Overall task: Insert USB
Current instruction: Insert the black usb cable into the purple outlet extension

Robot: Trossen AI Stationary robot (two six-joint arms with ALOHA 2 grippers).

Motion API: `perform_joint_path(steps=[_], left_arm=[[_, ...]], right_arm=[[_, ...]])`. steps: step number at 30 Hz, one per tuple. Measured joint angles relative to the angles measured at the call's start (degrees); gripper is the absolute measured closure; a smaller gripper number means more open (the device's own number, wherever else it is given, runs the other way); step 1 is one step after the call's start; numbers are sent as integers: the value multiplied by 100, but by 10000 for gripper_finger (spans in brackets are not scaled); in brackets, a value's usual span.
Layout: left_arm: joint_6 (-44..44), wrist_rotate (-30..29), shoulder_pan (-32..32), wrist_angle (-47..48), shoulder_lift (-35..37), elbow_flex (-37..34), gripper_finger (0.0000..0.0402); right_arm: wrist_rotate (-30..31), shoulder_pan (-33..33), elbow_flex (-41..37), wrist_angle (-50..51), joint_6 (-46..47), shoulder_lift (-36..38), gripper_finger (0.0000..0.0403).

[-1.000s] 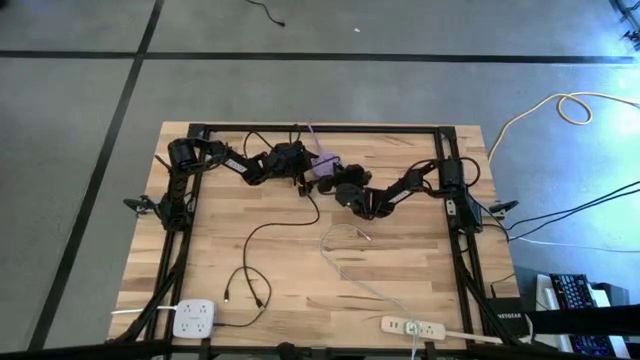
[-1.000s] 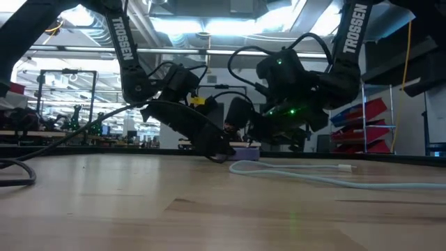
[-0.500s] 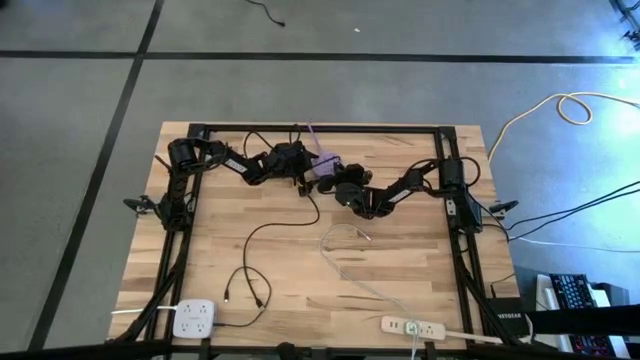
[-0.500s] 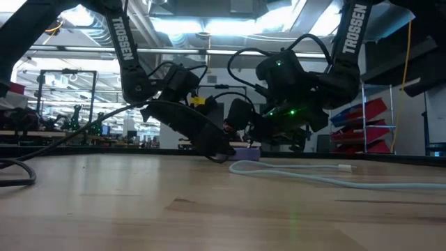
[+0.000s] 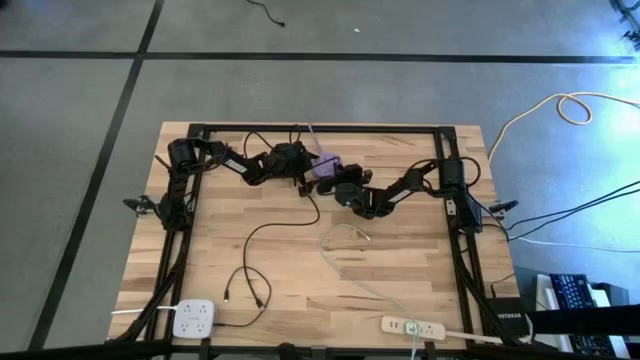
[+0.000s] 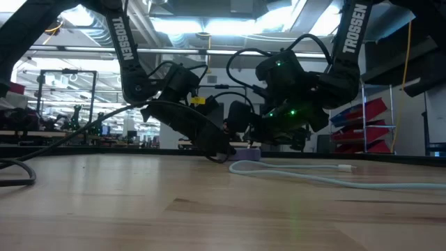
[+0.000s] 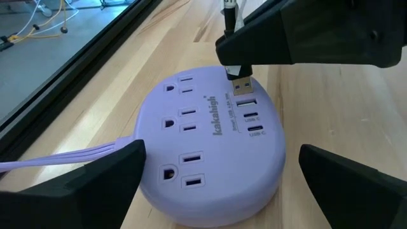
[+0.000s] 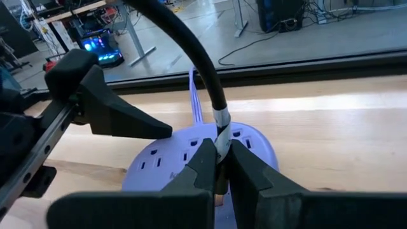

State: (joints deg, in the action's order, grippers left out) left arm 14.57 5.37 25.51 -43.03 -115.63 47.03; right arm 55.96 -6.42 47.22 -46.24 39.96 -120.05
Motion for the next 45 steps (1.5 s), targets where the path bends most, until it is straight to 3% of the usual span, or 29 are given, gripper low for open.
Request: perform_joint_path(steps=[12, 16, 45], left_arm=[[4, -25, 3, -2, 0, 0, 2], [16, -35, 7, 0, 0, 0, 2], [201, 73, -2, 71, 2, -2, 2]], right_arm=[[-259, 0, 85, 66, -682, 4, 402], [-306, 0, 336, 613, -865, 5, 402], [-605, 149, 421, 1417, -286, 15, 402]])
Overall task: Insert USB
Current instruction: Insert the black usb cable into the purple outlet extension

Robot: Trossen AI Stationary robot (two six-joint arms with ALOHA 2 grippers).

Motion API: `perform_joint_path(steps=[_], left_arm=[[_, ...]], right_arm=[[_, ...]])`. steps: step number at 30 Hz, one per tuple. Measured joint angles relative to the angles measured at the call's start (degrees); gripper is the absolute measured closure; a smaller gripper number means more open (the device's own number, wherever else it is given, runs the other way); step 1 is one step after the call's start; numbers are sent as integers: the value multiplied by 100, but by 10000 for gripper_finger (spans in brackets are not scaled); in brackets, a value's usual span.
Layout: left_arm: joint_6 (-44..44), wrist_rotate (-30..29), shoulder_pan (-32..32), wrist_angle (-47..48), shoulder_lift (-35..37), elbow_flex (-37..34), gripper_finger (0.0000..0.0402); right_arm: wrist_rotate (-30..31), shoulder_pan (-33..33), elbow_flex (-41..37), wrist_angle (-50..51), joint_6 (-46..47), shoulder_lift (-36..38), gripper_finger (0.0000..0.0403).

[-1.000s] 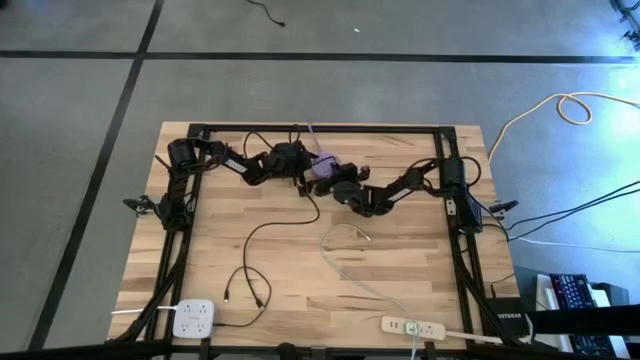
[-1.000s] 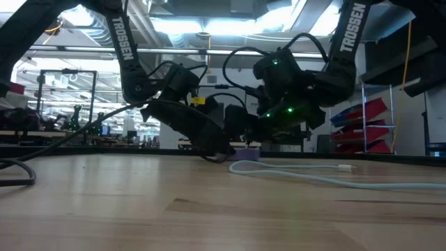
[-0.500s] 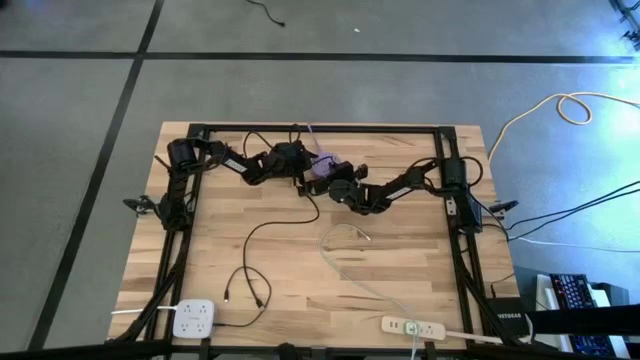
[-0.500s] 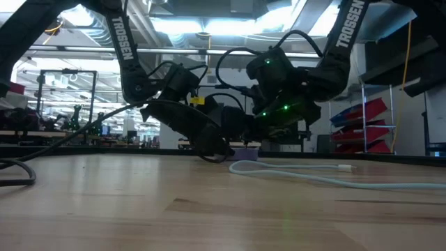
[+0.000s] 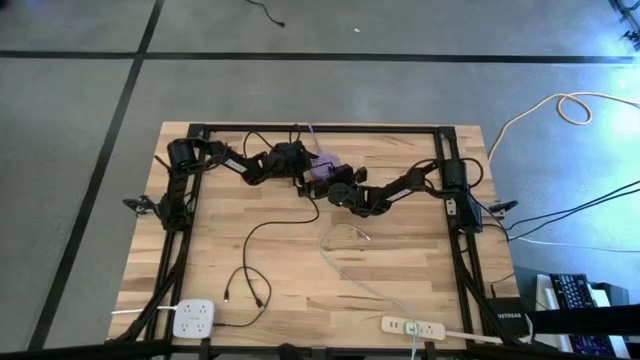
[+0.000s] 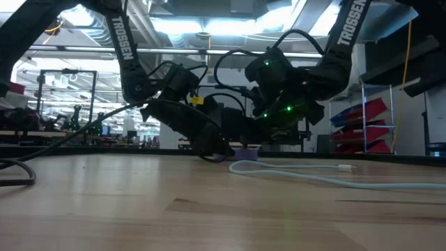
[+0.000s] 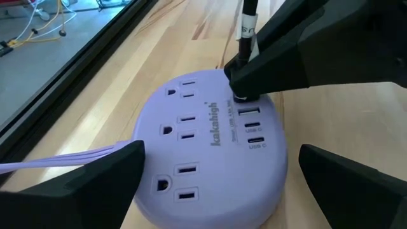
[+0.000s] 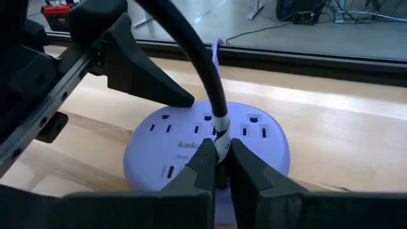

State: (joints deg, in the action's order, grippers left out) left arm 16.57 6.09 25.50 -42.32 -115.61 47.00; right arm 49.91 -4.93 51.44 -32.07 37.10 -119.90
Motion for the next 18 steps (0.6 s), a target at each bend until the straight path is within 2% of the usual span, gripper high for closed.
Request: perform_joint_path(steps=[9, 12, 18], left_arm=[[-90, 33, 2, -19, 0, 0, 2], [-65, 58, 10, -16, 0, -1, 2], [-31, 192, 52, -17, 0, -2, 2]], right_arm=[[-25, -16, -6, -85, 52, -9, 402], [-405, -120, -12, -86, 177, 2, 402], [-605, -154, 2, 153, 235, 148, 394]])
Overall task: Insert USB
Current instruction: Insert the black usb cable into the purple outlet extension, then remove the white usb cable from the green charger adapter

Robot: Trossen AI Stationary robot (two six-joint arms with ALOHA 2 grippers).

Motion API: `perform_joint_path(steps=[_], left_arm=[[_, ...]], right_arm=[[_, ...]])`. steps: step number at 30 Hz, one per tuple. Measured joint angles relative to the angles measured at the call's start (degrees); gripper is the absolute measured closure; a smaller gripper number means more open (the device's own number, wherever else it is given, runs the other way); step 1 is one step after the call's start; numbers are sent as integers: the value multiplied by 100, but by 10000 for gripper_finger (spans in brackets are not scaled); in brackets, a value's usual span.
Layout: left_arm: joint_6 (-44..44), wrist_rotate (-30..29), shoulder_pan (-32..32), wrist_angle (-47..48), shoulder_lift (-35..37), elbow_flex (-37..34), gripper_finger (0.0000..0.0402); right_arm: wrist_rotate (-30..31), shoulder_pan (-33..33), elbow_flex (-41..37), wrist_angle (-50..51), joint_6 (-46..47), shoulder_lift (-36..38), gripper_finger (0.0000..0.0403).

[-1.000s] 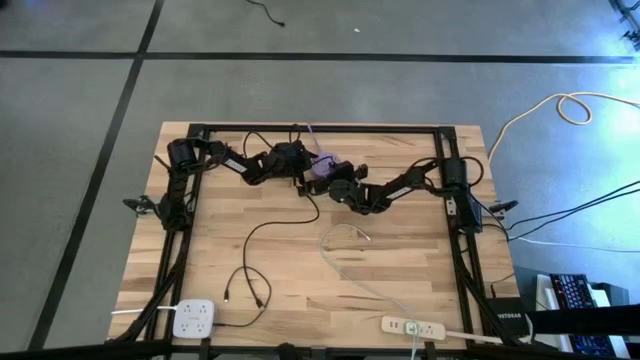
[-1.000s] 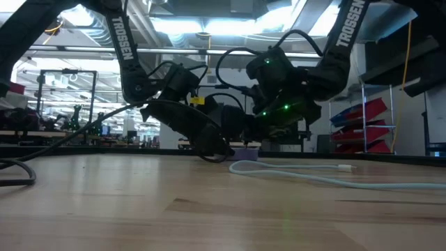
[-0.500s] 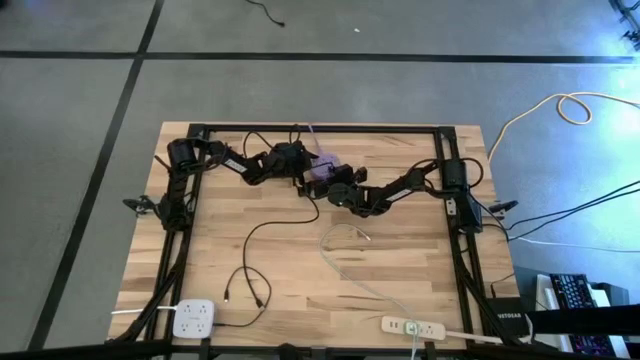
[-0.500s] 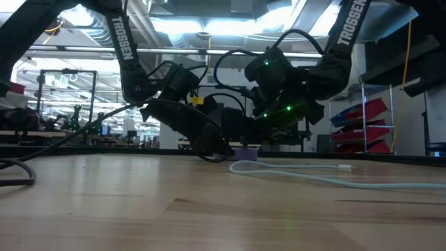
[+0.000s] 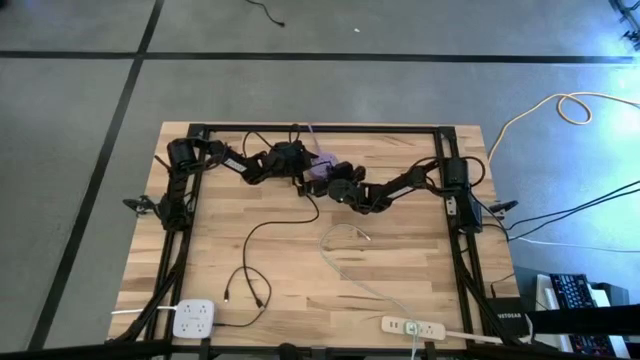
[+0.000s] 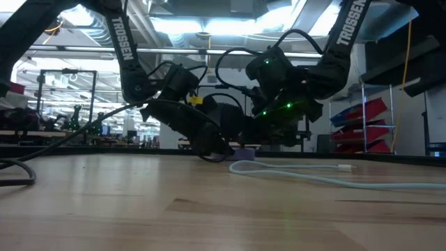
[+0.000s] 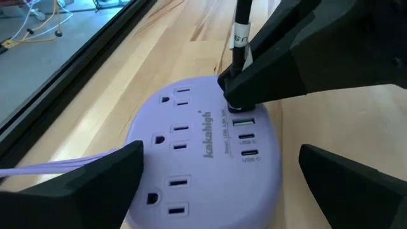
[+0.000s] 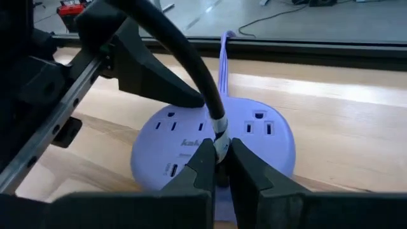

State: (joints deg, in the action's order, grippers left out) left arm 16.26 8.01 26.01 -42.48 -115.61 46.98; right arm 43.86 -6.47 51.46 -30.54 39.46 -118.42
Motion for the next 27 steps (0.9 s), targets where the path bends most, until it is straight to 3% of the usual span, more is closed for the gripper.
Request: perform_joint_path(steps=[6, 17, 22, 27], left_arm=[[10, 15, -28, -4, 0, 0, 2], [-67, -40, -21, -17, -2, 0, 2], [-60, -49, -19, -17, -2, 0, 2], [-54, -53, -19, -17, -4, 0, 2]], right_arm=[[-409, 19, -36, 736, -34, 510, 339], [102, 14, -17, 806, 63, 975, 257], [-231, 14, -17, 777, -38, 1005, 257], [-390, 14, -17, 812, -22, 1013, 296]])
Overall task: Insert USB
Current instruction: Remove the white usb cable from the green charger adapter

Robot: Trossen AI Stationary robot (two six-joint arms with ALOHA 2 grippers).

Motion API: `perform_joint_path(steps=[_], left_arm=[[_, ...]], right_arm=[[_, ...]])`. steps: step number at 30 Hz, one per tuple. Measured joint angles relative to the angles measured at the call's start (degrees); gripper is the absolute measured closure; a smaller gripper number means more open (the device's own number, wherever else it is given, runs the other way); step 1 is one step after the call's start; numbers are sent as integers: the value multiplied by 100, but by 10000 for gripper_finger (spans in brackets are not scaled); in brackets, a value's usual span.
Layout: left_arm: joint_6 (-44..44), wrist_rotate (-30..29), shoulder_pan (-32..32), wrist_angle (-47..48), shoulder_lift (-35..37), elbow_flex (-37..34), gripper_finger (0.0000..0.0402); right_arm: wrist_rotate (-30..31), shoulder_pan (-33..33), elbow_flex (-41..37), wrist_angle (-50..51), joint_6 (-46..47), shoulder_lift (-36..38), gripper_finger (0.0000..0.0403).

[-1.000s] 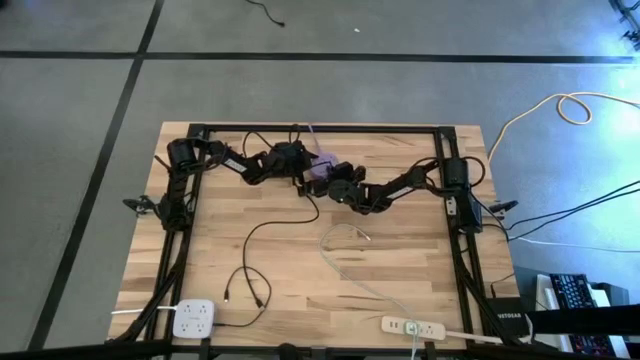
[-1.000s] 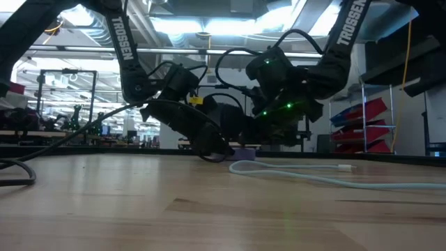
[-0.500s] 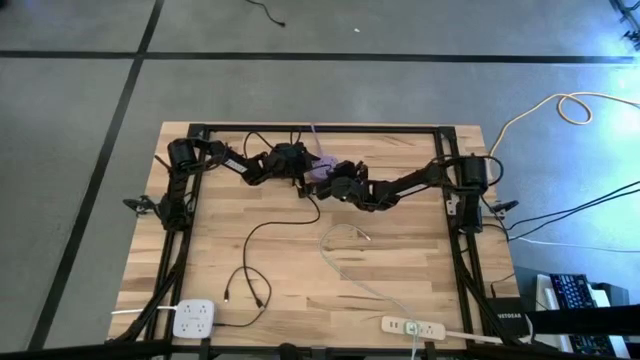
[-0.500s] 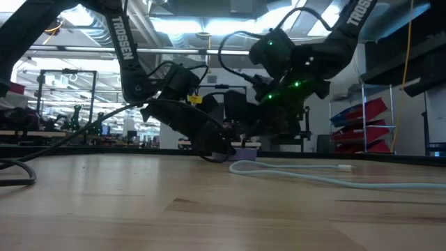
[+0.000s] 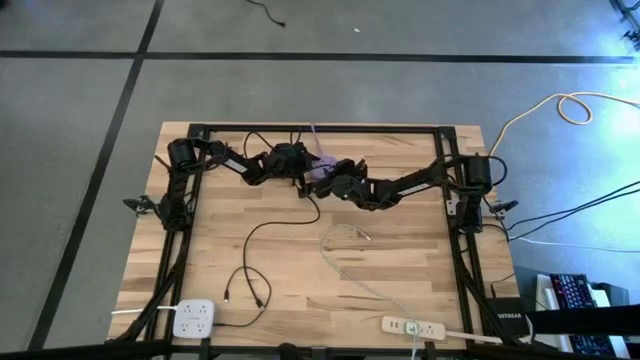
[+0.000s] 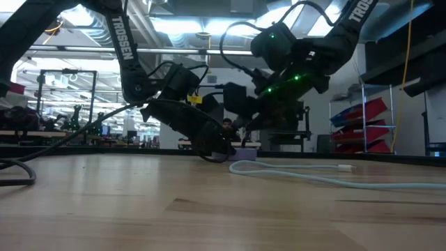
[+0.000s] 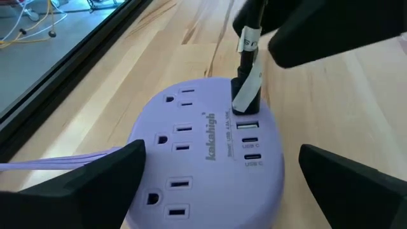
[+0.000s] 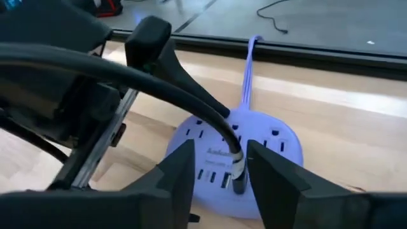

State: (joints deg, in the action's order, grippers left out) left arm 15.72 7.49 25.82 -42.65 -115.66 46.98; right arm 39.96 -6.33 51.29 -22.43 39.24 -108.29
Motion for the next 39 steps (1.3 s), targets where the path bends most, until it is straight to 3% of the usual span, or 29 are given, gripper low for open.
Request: perform_joint_path(steps=[3, 8, 18, 24, 29, 34, 39], left_arm=[[17, -46, 8, 1, 0, 0, 2], [-49, -61, 96, -264, 0, -96, 2], [-804, 113, 310, -2089, -7, -728, 2], [-1103, 238, 413, -3753, 4, -1330, 2], [-1291, 11, 708, -3305, 4, -1530, 2], [-1599, -302, 1048, -2763, 118, -1605, 2], [-1507, -1135, 1145, -2744, 591, -1818, 2]], right_arm=[[-175, 1, 0, 7, -57, 73, 314], [357, 274, 4, 260, -274, 316, 310], [1454, 1370, 11, 1765, -133, 811, 229], [1395, 2081, 4, 3186, 670, 811, 192], [1286, 2344, 4, 4025, 866, 811, 182], [604, 2346, 4, 4271, 1022, 825, 182], [440, 2279, 39, 4500, 982, 1029, 182]])
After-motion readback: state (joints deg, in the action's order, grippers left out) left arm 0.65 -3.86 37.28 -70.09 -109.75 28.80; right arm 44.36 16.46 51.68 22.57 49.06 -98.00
